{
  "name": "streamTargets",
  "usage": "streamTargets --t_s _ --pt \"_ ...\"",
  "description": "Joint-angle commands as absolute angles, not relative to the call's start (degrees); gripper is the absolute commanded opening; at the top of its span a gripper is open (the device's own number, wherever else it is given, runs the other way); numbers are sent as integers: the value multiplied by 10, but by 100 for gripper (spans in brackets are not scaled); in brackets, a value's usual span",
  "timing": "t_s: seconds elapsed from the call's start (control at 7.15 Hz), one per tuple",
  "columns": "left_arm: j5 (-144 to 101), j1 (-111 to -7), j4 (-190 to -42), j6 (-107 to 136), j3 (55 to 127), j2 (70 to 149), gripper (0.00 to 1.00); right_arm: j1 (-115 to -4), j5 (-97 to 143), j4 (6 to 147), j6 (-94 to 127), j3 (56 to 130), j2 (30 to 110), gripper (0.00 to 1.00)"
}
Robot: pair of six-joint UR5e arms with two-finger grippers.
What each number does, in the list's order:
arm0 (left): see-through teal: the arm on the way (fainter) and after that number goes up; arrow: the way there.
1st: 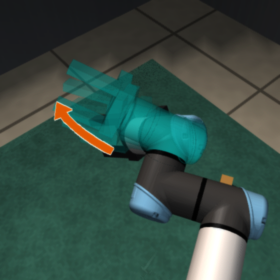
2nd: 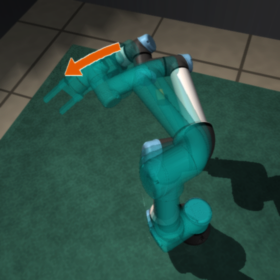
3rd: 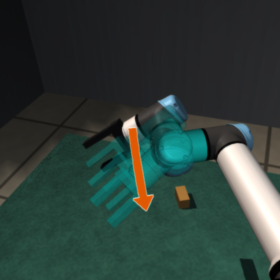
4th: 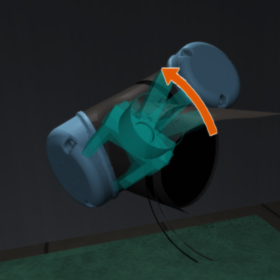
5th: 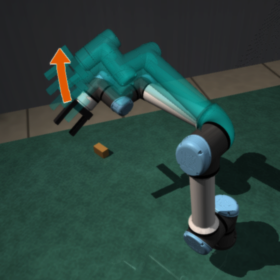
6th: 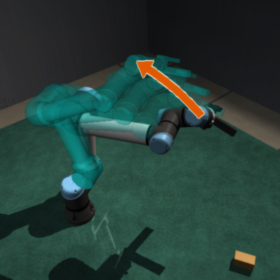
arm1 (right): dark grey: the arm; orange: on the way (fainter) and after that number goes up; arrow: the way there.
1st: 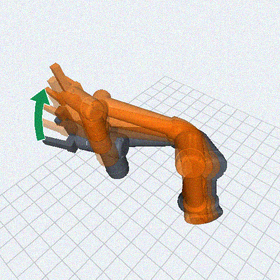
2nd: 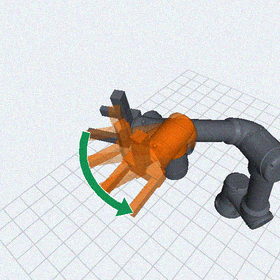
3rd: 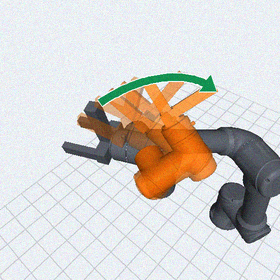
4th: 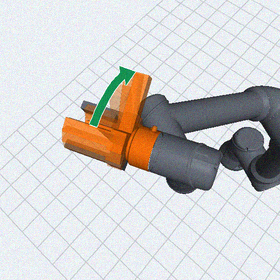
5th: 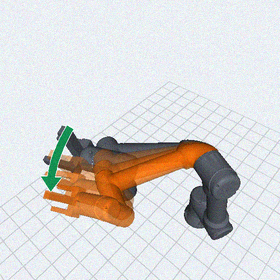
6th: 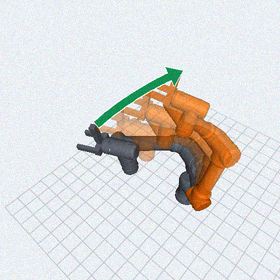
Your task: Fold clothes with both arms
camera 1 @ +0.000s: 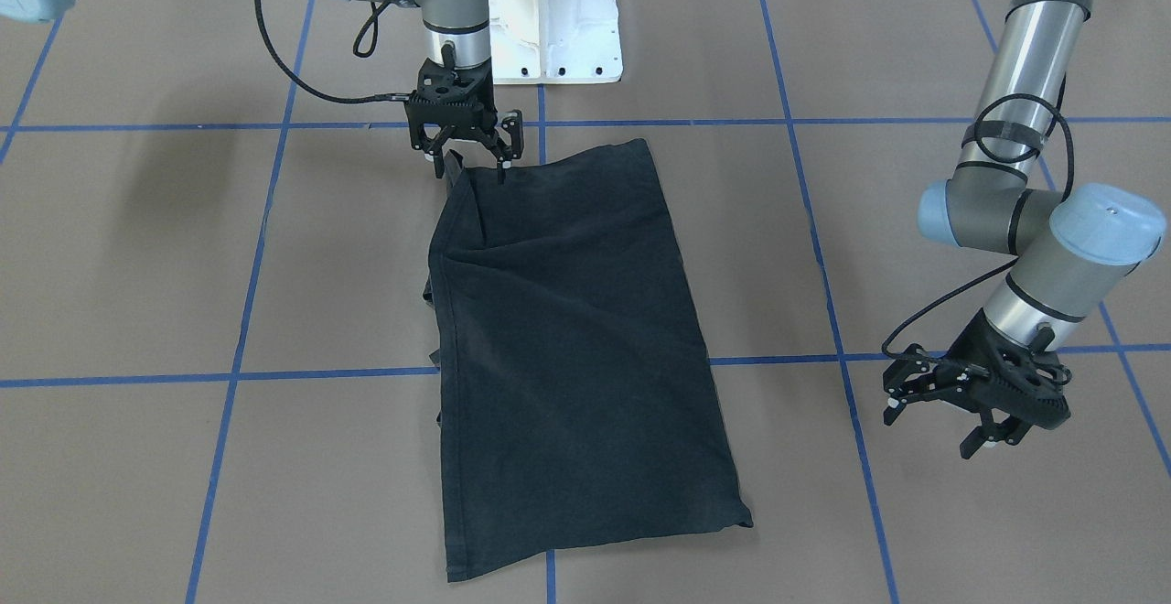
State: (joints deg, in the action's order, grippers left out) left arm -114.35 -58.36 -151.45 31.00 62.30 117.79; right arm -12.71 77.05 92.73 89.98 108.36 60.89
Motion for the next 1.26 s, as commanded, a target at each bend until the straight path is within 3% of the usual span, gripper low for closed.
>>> streamTargets --t_s 0.0,0.14,0.28,0.42,0.7,1.12 --pt "-1143 -584 -1516 310 623 1177 100 -118 760 926 904 1084 620 33" --pt "-1143 -583 -1516 310 623 1177 100 -119 760 925 903 1083 621 24" --pt "-1143 -583 -1516 310 623 1176 100 -119 760 925 903 1083 621 6" --pt "-1143 -583 -1516 310 623 1177 100 -122 760 925 899 1085 621 0" --pt "-1143 -584 -1527 320 624 1177 100 -130 762 925 894 1090 630 0" --pt "-1143 -584 -1528 323 624 1177 100 -131 764 922 874 1143 716 0"
